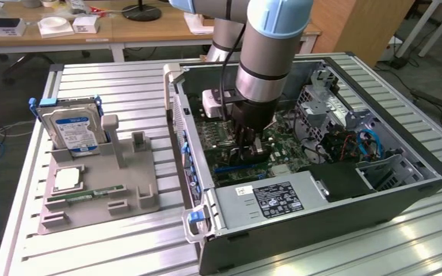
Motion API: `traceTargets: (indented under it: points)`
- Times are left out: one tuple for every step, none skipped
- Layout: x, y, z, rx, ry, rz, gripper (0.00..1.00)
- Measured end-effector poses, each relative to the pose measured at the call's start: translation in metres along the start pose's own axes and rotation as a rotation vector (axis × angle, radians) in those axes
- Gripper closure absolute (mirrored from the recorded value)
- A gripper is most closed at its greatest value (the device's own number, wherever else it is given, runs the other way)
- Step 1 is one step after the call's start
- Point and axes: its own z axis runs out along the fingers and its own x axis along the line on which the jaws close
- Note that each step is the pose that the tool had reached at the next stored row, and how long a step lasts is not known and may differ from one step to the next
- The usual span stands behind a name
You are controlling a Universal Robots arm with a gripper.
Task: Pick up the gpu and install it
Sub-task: 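Insert the gpu into the slot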
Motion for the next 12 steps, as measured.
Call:
traceTargets:
  points:
    - [0.0, 0.0, 0.0, 0.0001, -0.0001, 0.0, 0.73]
    - [0.0, 0.0001, 0.0001, 0.0001, -0.0001, 0.0, 0.73]
    - [0.0, 0.0001, 0.0001, 0.0001, -0.0001, 0.0, 0.73]
    - [0.0, 0.0, 0.0001, 0.0002, -0.0002, 0.0, 0.73]
    - [-0.0001, 0.0001, 0.0004, 0.0002, -0.0003, 0.0, 0.73]
    - [-0.0001, 0.0001, 0.0007, 0.0002, -0.0003, 0.0, 0.73]
    - [0.0, 0.0, 0.0008, 0.0002, -0.0002, 0.0, 0.73]
    - [0.0, 0.0, 0.0008, 0.0002, -0.0002, 0.0, 0.73]
    - [0.0, 0.0001, 0.0008, 0.0001, -0.0001, 0.0, 0.73]
    - [0.0, 0.0001, 0.0008, 0.0001, -0.0001, 0.0, 0.73]
    - [-0.0001, 0.0, 0.0009, 0.0002, -0.0003, 0.0, 0.73]
    - [-0.0004, 0.0001, 0.0009, 0.0002, -0.0003, 0.0, 0.73]
